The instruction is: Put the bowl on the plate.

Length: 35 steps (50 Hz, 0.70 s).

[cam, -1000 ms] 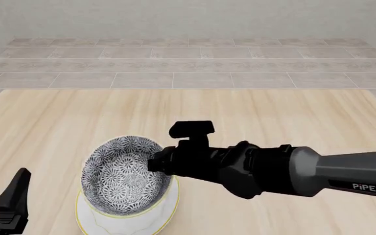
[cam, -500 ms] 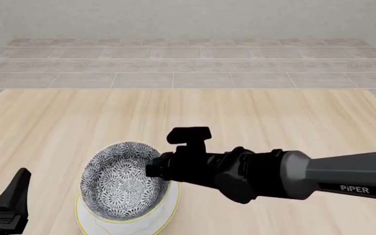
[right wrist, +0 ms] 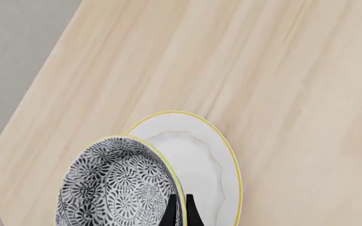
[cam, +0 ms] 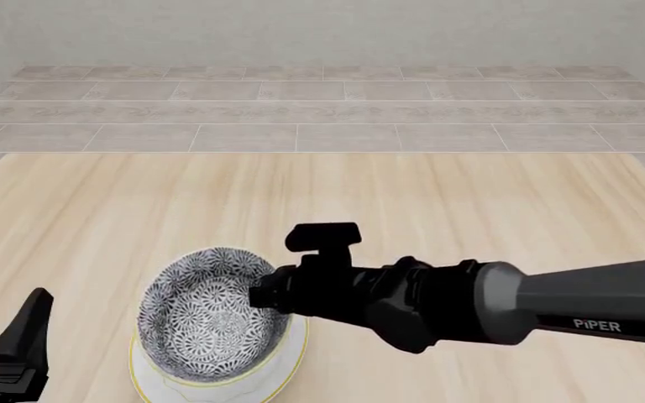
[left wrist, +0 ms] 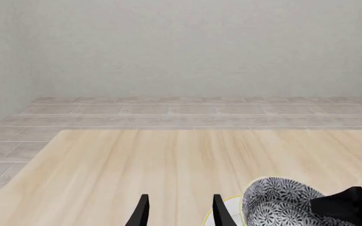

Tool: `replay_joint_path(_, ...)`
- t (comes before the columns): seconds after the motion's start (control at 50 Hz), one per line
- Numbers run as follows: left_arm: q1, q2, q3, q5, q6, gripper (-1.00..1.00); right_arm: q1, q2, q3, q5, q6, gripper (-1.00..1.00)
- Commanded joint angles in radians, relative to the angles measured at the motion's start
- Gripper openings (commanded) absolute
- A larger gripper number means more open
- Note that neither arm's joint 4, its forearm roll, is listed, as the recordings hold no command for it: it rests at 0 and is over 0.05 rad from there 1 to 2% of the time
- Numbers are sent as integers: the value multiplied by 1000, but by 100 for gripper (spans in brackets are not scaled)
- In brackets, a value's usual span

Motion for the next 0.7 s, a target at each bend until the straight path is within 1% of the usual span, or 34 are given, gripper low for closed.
replay_joint_path(0.02, 0, 0, 0, 0, 0, 100, -1, 4, -1, -9, 11, -100)
replay_joint_path(0.7, 0, 0, 0, 0, 0, 100, -4, 18, 4, -22, 12, -100)
